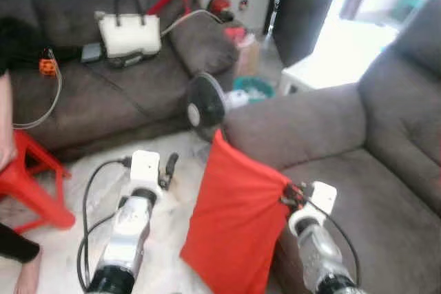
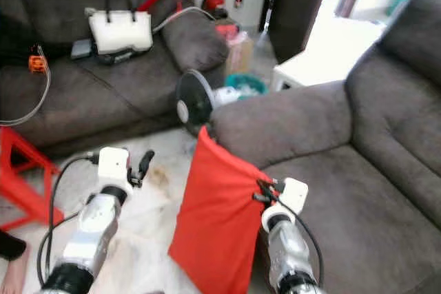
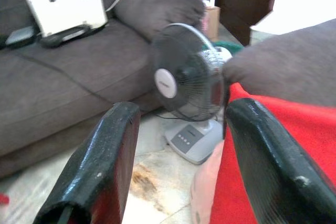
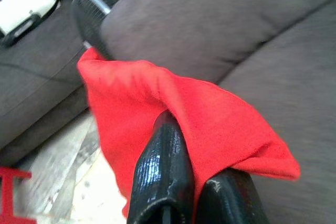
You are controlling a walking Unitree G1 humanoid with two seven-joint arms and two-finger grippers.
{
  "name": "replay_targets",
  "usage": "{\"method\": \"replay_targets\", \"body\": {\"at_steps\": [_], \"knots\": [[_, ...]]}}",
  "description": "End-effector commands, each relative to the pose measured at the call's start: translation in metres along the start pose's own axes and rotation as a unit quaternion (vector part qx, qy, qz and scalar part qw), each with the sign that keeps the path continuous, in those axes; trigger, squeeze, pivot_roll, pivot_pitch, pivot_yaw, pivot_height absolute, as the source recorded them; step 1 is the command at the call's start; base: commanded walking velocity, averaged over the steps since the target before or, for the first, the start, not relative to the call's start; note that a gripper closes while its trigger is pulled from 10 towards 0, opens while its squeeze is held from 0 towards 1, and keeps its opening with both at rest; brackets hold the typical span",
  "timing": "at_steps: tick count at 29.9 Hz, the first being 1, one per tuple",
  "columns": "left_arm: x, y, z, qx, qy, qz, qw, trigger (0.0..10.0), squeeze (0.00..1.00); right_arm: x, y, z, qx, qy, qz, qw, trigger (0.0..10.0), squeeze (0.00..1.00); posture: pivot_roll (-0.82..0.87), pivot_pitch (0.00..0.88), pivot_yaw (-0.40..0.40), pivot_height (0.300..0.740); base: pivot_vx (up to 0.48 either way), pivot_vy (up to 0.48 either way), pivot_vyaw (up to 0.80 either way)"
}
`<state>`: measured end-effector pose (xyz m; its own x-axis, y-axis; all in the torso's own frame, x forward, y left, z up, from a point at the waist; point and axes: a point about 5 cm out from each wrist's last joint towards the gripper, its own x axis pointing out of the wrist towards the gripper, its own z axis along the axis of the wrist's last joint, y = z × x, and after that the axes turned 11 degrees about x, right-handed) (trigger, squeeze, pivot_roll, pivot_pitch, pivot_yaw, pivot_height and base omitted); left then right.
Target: Move the pillow to the sofa from floor
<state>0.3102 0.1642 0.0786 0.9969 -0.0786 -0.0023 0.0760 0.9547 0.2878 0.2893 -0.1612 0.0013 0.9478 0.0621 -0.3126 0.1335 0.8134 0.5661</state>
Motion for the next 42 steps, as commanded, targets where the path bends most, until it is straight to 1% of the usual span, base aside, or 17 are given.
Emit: {"method": "replay_targets", "body": {"at_steps": [1, 4, 12, 20, 25, 31, 42], "knots": [[0.001, -0.009, -0.001, -0.011, 0.003, -0.012, 1.0, 10.0, 0.0, 0.001, -0.005, 0.031, -0.021, -0.074, 0.003, 0.997, 10.0, 0.0, 0.09, 0.0, -0.034, 0.726, 0.0, 0.0, -0.79], [0.002, -0.008, -0.001, -0.01, 0.002, -0.012, 1.0, 10.0, 0.0, -0.001, -0.009, 0.033, -0.025, -0.078, -0.003, 0.997, 10.0, 0.0, 0.1, 0.0, -0.036, 0.726, 0.0, 0.0, -0.79], [0.001, -0.002, -0.002, -0.004, 0.002, -0.003, 1.0, 10.0, 0.0, 0.001, -0.006, 0.035, -0.024, -0.082, -0.005, 0.996, 10.0, 0.0, 0.11, 0.0, -0.044, 0.726, 0.0, 0.0, -0.79], [0.0, -0.003, -0.002, -0.005, 0.001, -0.002, 1.0, 10.0, 0.0, 0.001, -0.004, 0.035, -0.029, -0.083, -0.003, 0.996, 10.0, 0.0, 0.11, 0.0, -0.046, 0.726, 0.0, 0.0, -0.79], [0.0, -0.005, -0.001, -0.004, -0.003, -0.004, 1.0, 10.0, 0.0, 0.0, -0.008, 0.037, -0.032, -0.086, -0.012, 0.996, 10.0, 0.0, 0.1, 0.0, -0.048, 0.726, 0.0, 0.0, -0.79], [0.0, -0.006, -0.002, -0.008, -0.004, -0.004, 1.0, 10.0, 0.0, -0.002, -0.014, 0.039, -0.035, -0.088, -0.024, 0.995, 10.0, 0.0, 0.1, 0.0, -0.048, 0.726, 0.0, -0.182, -0.79], [0.001, -0.007, -0.001, -0.009, -0.007, -0.007, 1.0, 10.0, 0.0, -0.002, -0.016, 0.041, -0.041, -0.089, -0.031, 0.995, 10.0, 0.0, 0.1, 0.003, -0.051, 0.726, 0.0, -0.028, -0.79]]}}
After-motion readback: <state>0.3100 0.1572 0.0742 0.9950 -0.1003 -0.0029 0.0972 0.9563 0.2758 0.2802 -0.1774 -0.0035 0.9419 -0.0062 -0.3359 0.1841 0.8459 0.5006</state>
